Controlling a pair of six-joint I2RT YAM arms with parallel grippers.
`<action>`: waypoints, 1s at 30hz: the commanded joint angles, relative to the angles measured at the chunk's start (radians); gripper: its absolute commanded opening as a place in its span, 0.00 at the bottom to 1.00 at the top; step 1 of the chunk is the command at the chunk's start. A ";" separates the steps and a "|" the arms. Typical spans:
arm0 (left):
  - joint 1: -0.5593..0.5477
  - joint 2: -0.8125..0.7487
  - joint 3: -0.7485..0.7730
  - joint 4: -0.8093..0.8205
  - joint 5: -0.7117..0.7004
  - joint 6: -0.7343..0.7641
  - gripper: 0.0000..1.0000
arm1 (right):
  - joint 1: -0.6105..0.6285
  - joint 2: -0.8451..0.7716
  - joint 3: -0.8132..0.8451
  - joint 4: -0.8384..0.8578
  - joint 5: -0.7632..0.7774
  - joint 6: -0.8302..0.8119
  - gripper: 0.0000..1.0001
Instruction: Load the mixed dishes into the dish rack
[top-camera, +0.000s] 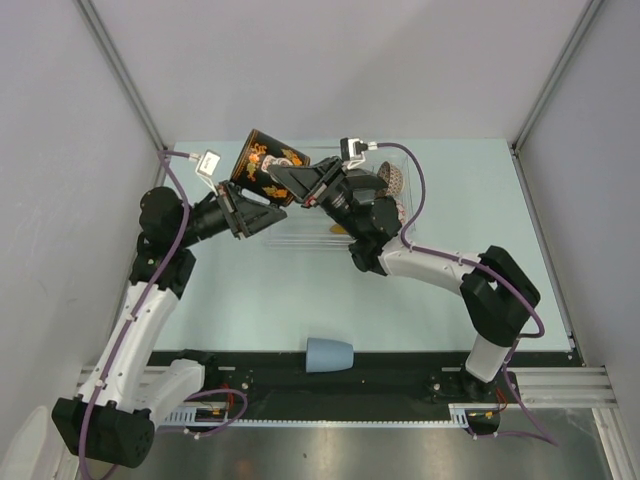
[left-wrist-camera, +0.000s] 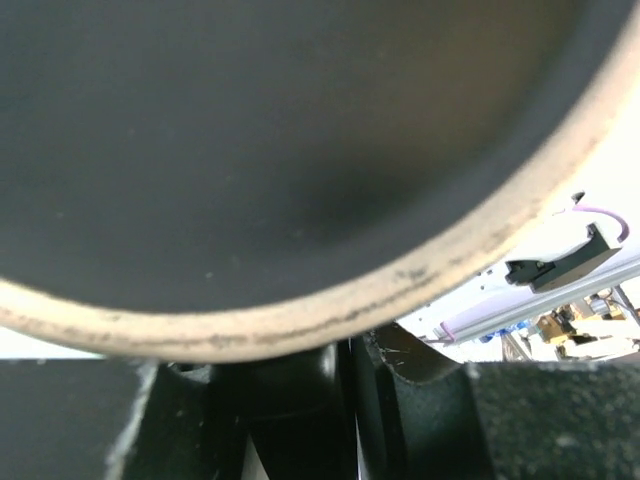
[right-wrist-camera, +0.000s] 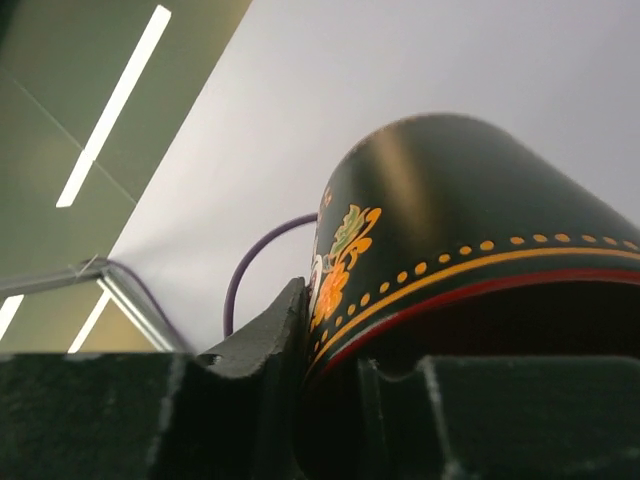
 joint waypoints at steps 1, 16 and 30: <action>0.012 -0.020 0.071 0.046 0.043 0.108 0.00 | -0.002 -0.030 0.032 0.157 -0.166 0.077 0.30; 0.084 -0.031 0.179 0.028 0.041 0.116 0.00 | -0.112 -0.129 -0.126 0.085 -0.284 0.092 1.00; 0.095 0.036 0.223 -0.220 -0.211 0.432 0.00 | -0.281 -0.404 -0.283 -0.210 -0.378 -0.059 1.00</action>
